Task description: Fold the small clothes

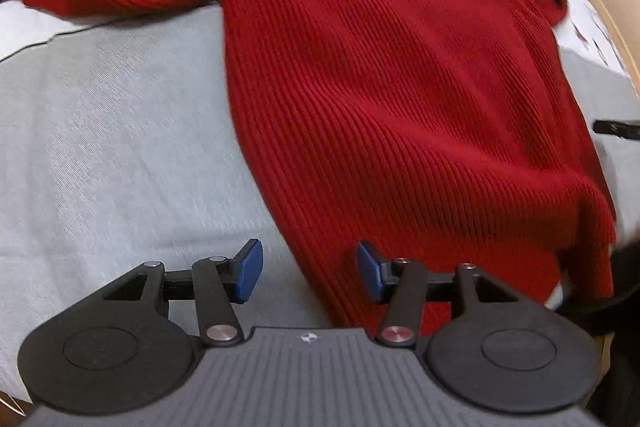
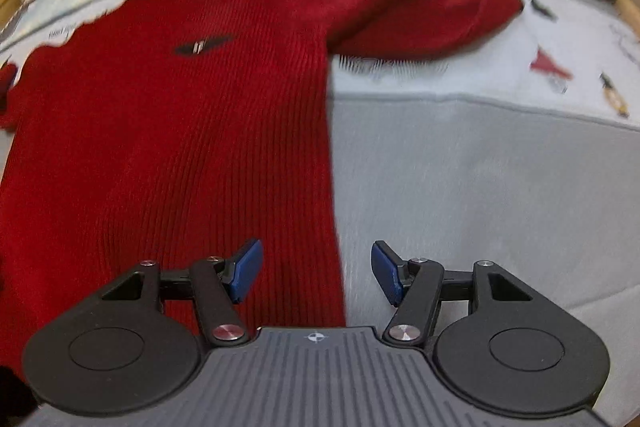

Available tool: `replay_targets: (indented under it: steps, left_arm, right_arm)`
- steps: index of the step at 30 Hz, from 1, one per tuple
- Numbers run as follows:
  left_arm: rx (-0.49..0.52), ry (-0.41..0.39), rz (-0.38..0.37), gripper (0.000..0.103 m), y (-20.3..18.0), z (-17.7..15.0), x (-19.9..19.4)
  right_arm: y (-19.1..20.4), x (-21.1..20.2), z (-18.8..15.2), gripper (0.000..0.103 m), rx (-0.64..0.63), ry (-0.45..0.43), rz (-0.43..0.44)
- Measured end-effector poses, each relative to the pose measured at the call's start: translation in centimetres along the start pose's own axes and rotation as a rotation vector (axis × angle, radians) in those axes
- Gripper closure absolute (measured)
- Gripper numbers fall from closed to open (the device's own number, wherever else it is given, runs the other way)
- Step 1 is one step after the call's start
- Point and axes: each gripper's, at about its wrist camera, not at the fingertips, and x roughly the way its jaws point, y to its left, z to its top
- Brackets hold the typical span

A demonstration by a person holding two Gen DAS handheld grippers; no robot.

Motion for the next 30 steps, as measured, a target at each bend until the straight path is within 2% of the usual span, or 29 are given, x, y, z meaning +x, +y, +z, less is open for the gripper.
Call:
replay_targets:
  steps: [8,9,10,11,12,13,15,17,19,20,22,23,24,25,26,28,30]
  left_arm:
    - [0.114,0.108,-0.087,0.047,-2.4,-2.9,1.9]
    - [0.137,0.111,-0.089,0.051,-2.8,-3.1,2.0]
    - [0.163,0.109,-0.089,0.062,-3.1,-3.2,2.0]
    - [0.192,0.108,-0.086,0.069,-3.4,-3.2,1.9]
    - [0.203,0.109,-0.089,0.083,-3.3,-2.9,1.8]
    - [0.199,0.107,-0.106,0.091,-2.9,-2.6,1.2]
    - [0.199,0.079,-0.110,0.093,-1.4,-2.5,-0.5]
    - [0.213,0.057,-0.053,0.094,-0.2,-2.5,-1.8]
    - [0.251,0.061,0.086,0.095,1.3,-3.7,-2.4]
    - [0.240,0.066,0.120,0.095,2.2,-4.2,-2.4]
    - [0.202,0.050,0.087,0.095,3.3,-4.2,-3.2]
    - [0.201,0.038,0.071,0.095,3.3,-4.1,-3.5]
    - [0.198,0.030,0.061,0.094,3.3,-4.0,-3.7]
    - [0.188,0.030,0.053,0.092,3.3,-3.9,-3.8]
    - [0.174,0.033,0.051,0.090,3.5,-3.6,-3.8]
    - [0.162,0.040,0.061,0.076,3.9,-3.5,-4.1]
    - [0.168,0.036,0.067,0.068,2.5,-3.3,-3.5]
  right_arm:
    - [-0.3,1.0,-3.6,0.040,-0.094,0.161,0.019]
    - [-0.3,1.1,-4.0,0.040,-0.103,0.175,0.018]
    - [-0.4,1.1,-4.3,0.040,-0.112,0.188,0.017]
    - [-0.4,1.1,-4.6,0.040,-0.118,0.197,0.018]
    - [-0.5,1.0,-4.8,0.040,-0.122,0.200,0.021]
    - [-0.5,0.8,-5.0,0.040,-0.126,0.200,0.027]
    - [-0.5,0.5,-5.3,0.040,-0.136,0.206,0.041]
    - [-0.5,0.3,-5.4,0.043,-0.150,0.214,0.058]
    - [-0.4,0.0,-5.5,0.055,-0.164,0.220,0.084]
    - [-0.3,-0.1,-5.5,0.060,-0.172,0.222,0.101]
    - [-0.2,-0.4,-5.6,0.073,-0.188,0.219,0.110]
    - [-0.3,-0.6,-5.6,0.076,-0.189,0.216,0.116]
    - [-0.5,-0.9,-5.5,0.087,-0.186,0.211,0.118]
    - [-0.9,-1.2,-5.7,0.091,-0.173,0.208,0.123]
    - [-1.3,-1.6,-5.7,0.092,-0.155,0.208,0.125]
    - [-2.1,-1.7,-5.2,0.095,-0.143,0.197,0.101]
    - [-2.7,-2.3,-5.2,0.096,-0.131,0.181,0.063]
